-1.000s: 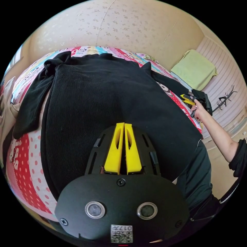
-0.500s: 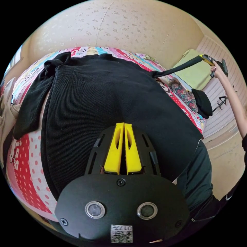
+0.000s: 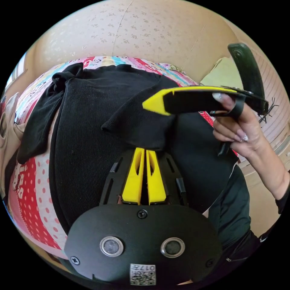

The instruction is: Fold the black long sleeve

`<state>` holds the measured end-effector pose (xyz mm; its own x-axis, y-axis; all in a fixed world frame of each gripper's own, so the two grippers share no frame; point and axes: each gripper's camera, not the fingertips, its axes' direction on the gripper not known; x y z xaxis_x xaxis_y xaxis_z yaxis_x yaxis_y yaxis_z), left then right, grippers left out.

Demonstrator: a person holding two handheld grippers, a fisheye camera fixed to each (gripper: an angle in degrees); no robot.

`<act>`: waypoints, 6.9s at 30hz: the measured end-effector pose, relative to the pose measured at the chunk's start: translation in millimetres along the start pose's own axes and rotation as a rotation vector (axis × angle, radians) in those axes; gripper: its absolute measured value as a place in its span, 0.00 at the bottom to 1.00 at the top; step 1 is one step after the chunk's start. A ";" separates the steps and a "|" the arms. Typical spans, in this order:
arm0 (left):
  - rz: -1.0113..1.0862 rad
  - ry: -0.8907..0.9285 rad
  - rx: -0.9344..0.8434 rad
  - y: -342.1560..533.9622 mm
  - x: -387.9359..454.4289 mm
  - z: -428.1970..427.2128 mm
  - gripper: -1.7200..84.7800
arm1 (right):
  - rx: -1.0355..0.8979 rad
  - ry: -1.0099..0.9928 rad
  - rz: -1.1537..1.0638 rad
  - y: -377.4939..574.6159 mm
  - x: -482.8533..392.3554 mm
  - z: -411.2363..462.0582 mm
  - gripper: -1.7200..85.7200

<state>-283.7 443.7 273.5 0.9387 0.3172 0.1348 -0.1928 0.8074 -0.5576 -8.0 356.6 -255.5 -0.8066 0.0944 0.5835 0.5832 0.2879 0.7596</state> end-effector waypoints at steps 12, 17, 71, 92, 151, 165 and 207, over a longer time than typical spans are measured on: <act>0.004 -0.008 0.003 15.2 -9.9 -4.7 0.01 | -0.155 0.691 0.307 -19.1 19.7 -11.4 0.10; 0.020 -0.036 0.010 23.6 -10.9 -11.2 0.01 | -0.033 0.997 0.134 -15.8 -44.1 26.2 0.09; -0.854 0.093 0.364 162.8 -356.9 -154.3 0.10 | -0.001 0.987 0.085 -23.0 -139.1 24.0 0.05; 0.230 0.157 0.232 -13.9 37.9 -172.9 0.05 | 0.043 0.985 0.108 14.5 -128.2 15.4 0.05; 0.004 -0.111 0.078 23.8 9.8 -81.0 0.11 | 0.734 0.291 0.690 332.1 -38.1 -206.0 0.07; -0.025 -0.058 0.077 31.7 -11.7 -77.3 0.11 | 0.302 0.710 0.545 258.5 -75.6 -163.6 0.14; -0.053 -0.010 0.080 52.5 -35.2 -59.9 0.11 | -0.039 0.675 0.202 -20.9 -88.0 -79.5 0.03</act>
<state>-309.8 445.1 190.5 0.9454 0.2778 0.1705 -0.1656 0.8600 -0.4827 58.4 266.5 -299.9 -0.4538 -0.4728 0.7554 0.7285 0.2914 0.6200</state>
